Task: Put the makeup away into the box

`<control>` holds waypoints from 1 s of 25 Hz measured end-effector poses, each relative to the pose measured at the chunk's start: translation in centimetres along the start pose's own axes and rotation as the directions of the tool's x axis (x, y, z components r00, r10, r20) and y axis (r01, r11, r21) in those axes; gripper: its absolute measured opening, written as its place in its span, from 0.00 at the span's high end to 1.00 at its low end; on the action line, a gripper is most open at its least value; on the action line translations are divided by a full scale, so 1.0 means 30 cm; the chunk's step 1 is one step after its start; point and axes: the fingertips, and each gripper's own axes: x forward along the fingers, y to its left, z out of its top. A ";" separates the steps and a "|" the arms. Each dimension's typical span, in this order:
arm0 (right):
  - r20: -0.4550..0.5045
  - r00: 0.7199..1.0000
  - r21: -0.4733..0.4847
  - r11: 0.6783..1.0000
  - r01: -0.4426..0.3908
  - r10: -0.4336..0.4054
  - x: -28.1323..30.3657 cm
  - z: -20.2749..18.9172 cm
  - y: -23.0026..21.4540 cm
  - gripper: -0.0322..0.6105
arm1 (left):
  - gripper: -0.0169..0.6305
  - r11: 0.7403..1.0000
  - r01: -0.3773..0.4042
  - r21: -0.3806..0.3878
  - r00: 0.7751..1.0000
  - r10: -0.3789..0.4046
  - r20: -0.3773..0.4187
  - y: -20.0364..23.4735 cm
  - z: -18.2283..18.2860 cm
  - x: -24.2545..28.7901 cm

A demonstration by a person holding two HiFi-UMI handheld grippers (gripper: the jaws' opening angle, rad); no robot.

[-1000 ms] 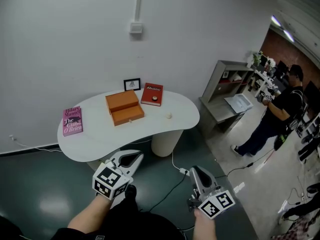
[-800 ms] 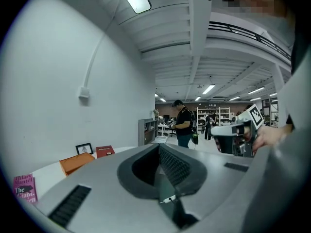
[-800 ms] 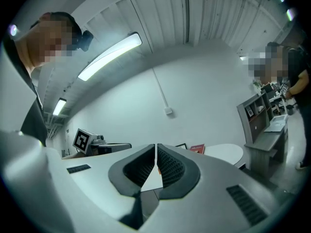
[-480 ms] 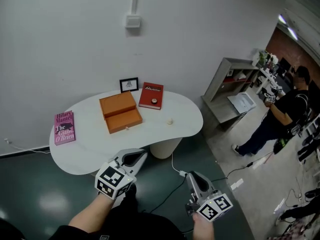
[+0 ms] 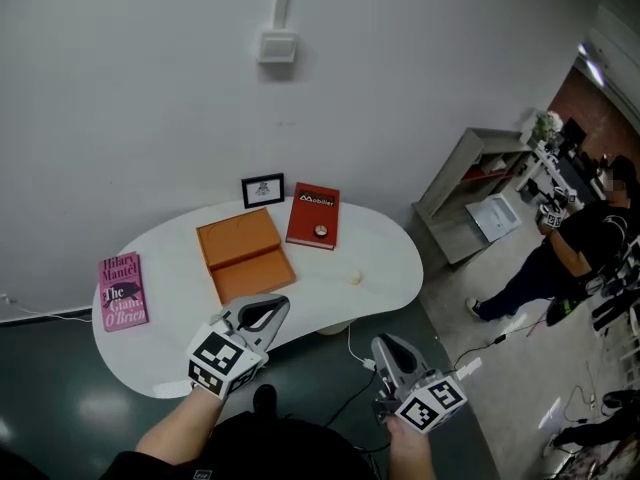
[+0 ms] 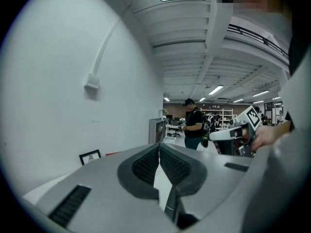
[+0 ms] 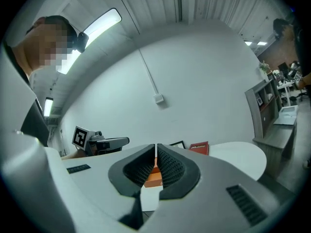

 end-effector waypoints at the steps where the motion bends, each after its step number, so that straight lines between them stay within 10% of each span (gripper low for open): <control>1: -0.003 1.000 -0.001 1.000 -0.007 0.007 0.044 0.008 -0.005 0.89 | 0.95 1.000 -0.001 0.000 1.000 0.001 0.000 0.036 0.001 0.007; 25: -0.185 0.956 0.013 0.973 -0.230 0.228 0.448 0.072 -0.688 0.89 | 0.95 0.978 -0.191 -0.082 0.980 0.185 -0.074 0.258 0.015 0.610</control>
